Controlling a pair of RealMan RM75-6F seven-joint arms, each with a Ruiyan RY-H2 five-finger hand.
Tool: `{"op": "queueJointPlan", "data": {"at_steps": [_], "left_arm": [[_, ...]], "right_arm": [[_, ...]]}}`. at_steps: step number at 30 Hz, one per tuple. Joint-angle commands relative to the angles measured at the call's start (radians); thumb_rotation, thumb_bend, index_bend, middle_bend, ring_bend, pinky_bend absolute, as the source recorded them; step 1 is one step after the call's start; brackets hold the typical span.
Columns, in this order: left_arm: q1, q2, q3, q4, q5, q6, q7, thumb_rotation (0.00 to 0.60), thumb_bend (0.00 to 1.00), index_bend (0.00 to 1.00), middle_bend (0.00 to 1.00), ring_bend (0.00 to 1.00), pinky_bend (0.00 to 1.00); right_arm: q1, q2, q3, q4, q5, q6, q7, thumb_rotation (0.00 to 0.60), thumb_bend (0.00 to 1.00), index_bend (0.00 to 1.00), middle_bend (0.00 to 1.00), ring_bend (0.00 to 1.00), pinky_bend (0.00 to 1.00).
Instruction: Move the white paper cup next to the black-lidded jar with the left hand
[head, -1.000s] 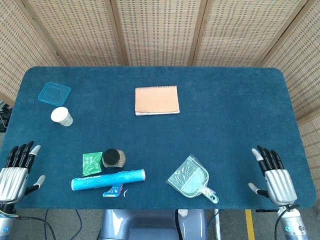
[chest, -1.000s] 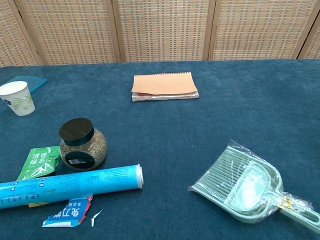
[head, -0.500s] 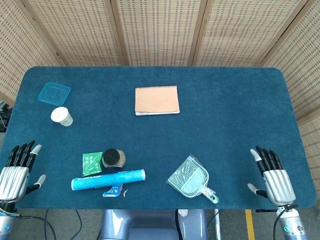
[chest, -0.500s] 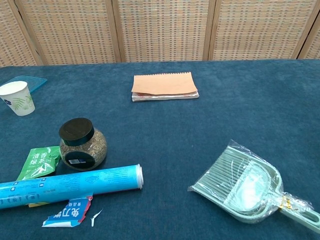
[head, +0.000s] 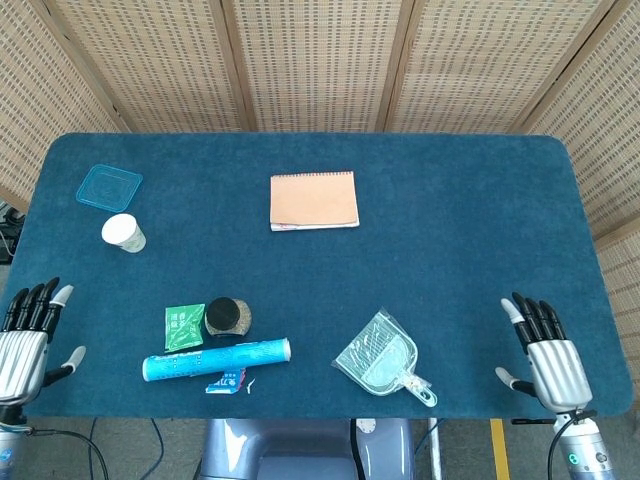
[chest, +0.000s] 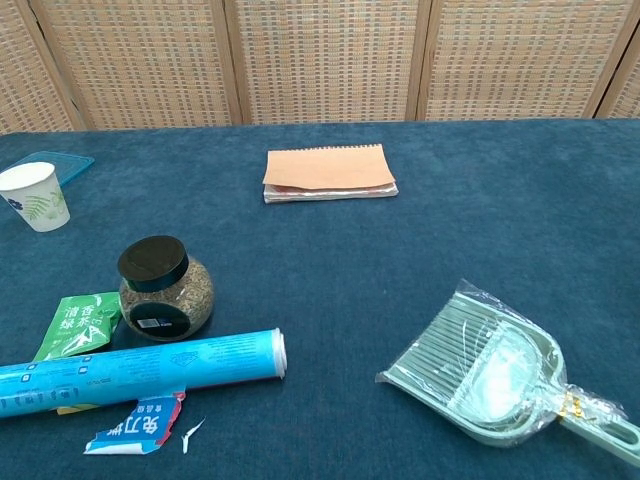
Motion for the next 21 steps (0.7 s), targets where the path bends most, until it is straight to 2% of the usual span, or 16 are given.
{"op": "queueJointPlan", "data": {"at_steps": [1,9,14,21], "left_arm": [[-0.022,0.030,-0.031,-0.005,-0.035,-0.027,-0.043,0.600,0.27,0.00,0.00,0.00,0.00],[-0.150,0.117,-0.129,0.032,-0.187,-0.247,-0.151,0.600,0.27,0.00,0.00,0.00,0.00],[-0.244,0.149,-0.165,0.092,-0.283,-0.440,-0.201,0.600,0.27,0.00,0.00,0.00,0.00],[-0.360,0.147,-0.198,0.188,-0.387,-0.630,-0.182,0.600,0.28,0.01,0.00,0.00,0.00]], "right_arm": [[0.001,0.000,0.003,0.002,0.007,-0.005,0.002,0.600,0.00,0.00,0.00,0.00,0.00],[0.006,-0.001,0.007,0.003,0.019,-0.017,0.001,0.600,0.00,0.00,0.00,0.00,0.00],[0.008,0.000,0.011,0.004,0.030,-0.027,0.006,0.600,0.00,0.00,0.00,0.00,0.00],[0.016,-0.005,0.012,0.012,0.044,-0.048,0.003,0.600,0.00,0.00,0.00,0.00,0.00]]}}
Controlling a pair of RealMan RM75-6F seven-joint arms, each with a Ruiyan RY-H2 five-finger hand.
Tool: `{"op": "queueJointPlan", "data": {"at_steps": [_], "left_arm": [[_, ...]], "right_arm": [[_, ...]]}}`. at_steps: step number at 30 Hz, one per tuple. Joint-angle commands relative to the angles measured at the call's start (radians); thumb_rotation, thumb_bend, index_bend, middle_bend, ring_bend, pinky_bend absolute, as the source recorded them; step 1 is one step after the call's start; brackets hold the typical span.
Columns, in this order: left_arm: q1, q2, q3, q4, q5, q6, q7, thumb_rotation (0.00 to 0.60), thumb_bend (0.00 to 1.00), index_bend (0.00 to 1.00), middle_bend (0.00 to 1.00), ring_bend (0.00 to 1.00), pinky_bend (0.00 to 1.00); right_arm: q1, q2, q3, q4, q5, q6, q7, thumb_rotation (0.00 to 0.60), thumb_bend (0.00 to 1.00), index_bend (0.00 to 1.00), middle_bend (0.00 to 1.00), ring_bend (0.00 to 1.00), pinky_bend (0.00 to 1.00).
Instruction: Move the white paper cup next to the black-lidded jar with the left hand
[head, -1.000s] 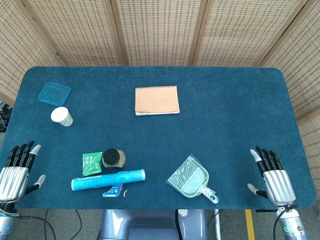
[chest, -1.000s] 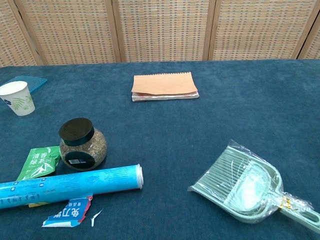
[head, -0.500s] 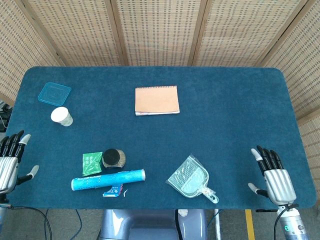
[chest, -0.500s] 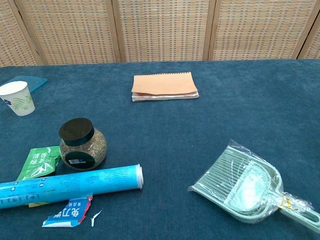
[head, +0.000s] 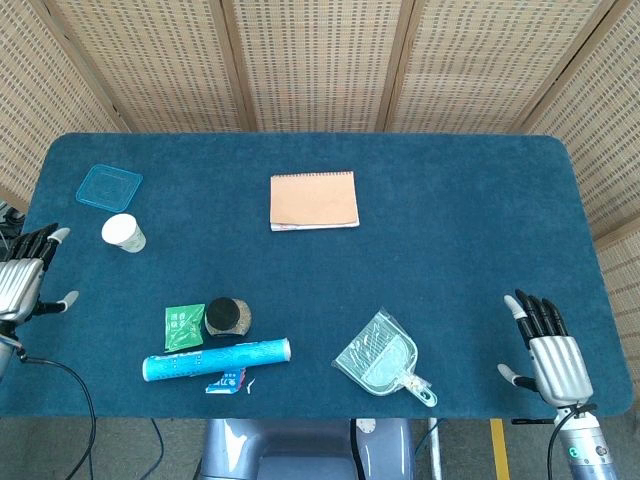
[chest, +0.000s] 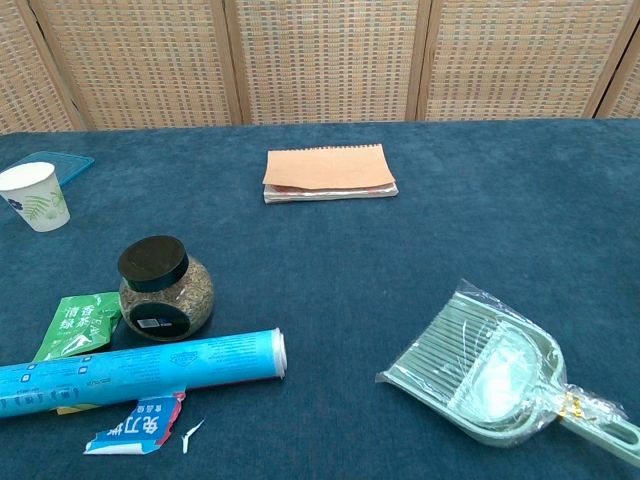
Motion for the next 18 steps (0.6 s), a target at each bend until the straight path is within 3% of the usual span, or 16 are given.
{"op": "queueJointPlan", "data": {"at_steps": [1,10,18], "left_arm": [[-0.080,0.000,-0.028,0.073,-0.079,-0.108,0.011,0.600,0.28,0.01,0.00,0.00,0.00],[-0.210,-0.044,-0.037,0.212,-0.228,-0.307,0.091,0.600,0.29,0.06,0.00,0.00,0.00],[-0.289,-0.101,-0.018,0.327,-0.326,-0.416,0.138,0.600,0.29,0.09,0.00,0.00,0.00]], "right_arm": [[0.004,-0.003,0.000,0.004,0.005,-0.010,-0.002,0.600,0.00,0.00,0.00,0.00,0.00],[0.013,-0.010,0.008,0.020,0.029,-0.034,0.004,0.600,0.00,0.00,0.00,0.00,0.00],[0.022,-0.016,0.014,0.033,0.053,-0.060,0.005,0.600,0.00,0.00,0.00,0.00,0.00]]}}
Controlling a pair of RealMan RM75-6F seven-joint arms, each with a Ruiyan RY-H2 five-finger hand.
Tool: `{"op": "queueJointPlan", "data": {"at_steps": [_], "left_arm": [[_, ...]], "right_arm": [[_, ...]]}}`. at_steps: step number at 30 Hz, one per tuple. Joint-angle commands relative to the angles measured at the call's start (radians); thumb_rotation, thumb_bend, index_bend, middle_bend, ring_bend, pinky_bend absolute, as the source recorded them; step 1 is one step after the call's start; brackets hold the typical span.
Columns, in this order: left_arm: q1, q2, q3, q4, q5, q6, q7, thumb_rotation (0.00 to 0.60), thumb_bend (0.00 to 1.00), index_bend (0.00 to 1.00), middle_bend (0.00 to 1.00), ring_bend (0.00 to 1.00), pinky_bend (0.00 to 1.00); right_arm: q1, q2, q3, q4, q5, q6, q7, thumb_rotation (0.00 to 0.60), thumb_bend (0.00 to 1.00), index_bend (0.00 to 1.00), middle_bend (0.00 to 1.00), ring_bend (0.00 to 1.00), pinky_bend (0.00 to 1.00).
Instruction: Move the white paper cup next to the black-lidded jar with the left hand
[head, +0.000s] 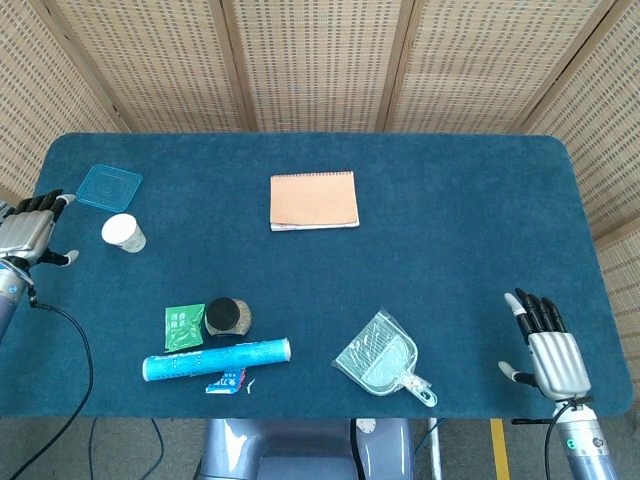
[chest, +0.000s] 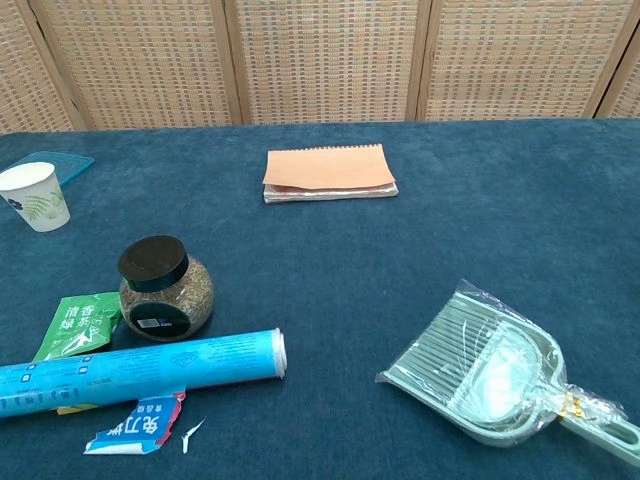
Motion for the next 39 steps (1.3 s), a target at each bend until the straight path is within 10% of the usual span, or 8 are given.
{"op": "queueJointPlan", "data": {"at_steps": [1,30,39], "left_arm": [[-0.032,-0.031,0.012,0.046,-0.036,-0.041,0.018,0.600,0.29,0.09,0.00,0.00,0.00],[-0.180,-0.285,0.064,0.378,-0.091,-0.207,0.010,0.600,0.30,0.13,0.00,0.00,0.00],[-0.180,-0.331,0.072,0.420,-0.098,-0.206,-0.003,0.600,0.32,0.29,0.00,0.00,0.00]], "right_arm": [[0.003,-0.003,0.002,0.005,0.008,-0.009,-0.001,0.600,0.00,0.00,0.00,0.00,0.00],[0.024,-0.035,0.020,0.058,0.074,-0.063,-0.010,0.600,0.00,0.00,0.00,0.00,0.00],[0.023,-0.035,0.018,0.058,0.070,-0.057,-0.009,0.600,0.00,0.00,0.00,0.00,0.00]]}}
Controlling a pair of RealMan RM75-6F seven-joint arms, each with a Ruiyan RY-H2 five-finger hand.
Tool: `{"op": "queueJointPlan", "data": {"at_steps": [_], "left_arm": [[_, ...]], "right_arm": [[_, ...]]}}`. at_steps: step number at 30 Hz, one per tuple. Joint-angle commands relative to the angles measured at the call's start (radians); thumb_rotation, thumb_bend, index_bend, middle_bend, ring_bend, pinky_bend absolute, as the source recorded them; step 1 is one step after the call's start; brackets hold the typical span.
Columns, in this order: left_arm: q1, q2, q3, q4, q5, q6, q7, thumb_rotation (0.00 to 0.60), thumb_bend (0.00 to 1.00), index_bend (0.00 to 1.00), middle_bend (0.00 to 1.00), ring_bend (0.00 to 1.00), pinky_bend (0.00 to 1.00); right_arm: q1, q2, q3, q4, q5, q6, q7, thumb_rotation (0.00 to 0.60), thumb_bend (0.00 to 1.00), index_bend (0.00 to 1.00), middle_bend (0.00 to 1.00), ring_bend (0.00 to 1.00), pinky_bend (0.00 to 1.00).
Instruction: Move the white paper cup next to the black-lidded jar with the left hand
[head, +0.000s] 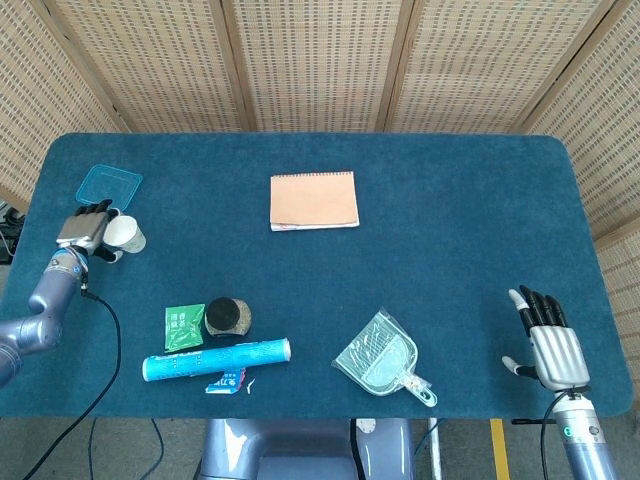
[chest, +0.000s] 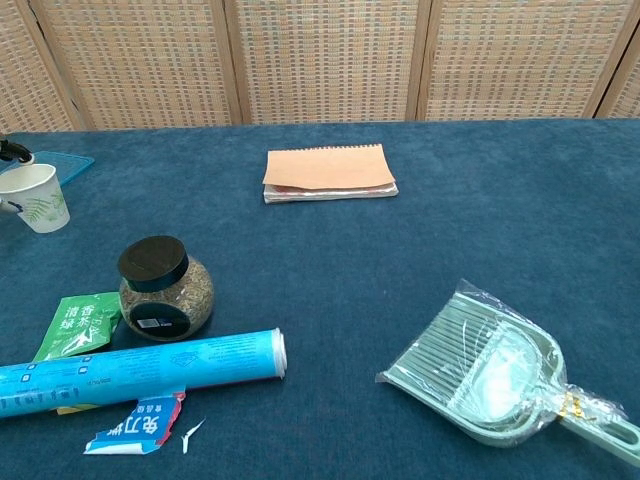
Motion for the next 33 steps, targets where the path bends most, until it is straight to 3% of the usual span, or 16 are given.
{"op": "queueJointPlan", "data": {"at_steps": [1,9,15,33], "left_arm": [[0.004,-0.010,0.001,0.006,0.003,0.011,-0.006,0.600,0.32,0.30,0.00,0.00,0.00],[0.020,0.006,-0.006,-0.031,0.030,0.048,-0.030,0.600,0.32,0.31,0.00,0.00,0.00],[0.038,0.066,-0.022,-0.129,0.066,0.102,-0.054,0.600,0.32,0.31,0.00,0.00,0.00],[0.073,0.337,-0.075,-0.756,0.207,0.345,-0.013,0.600,0.32,0.30,0.00,0.00,0.00]], "right_arm": [[0.000,0.000,-0.002,-0.001,-0.002,0.001,0.000,0.600,0.00,0.00,0.00,0.00,0.00],[-0.001,0.002,-0.007,-0.007,-0.012,0.008,-0.003,0.600,0.00,0.00,0.00,0.00,0.00],[-0.001,0.004,-0.008,-0.011,-0.014,0.010,-0.003,0.600,0.01,0.00,0.00,0.00,0.00],[-0.005,0.021,-0.005,-0.022,-0.019,0.024,0.027,0.600,0.00,0.00,0.00,0.00,0.00]]}}
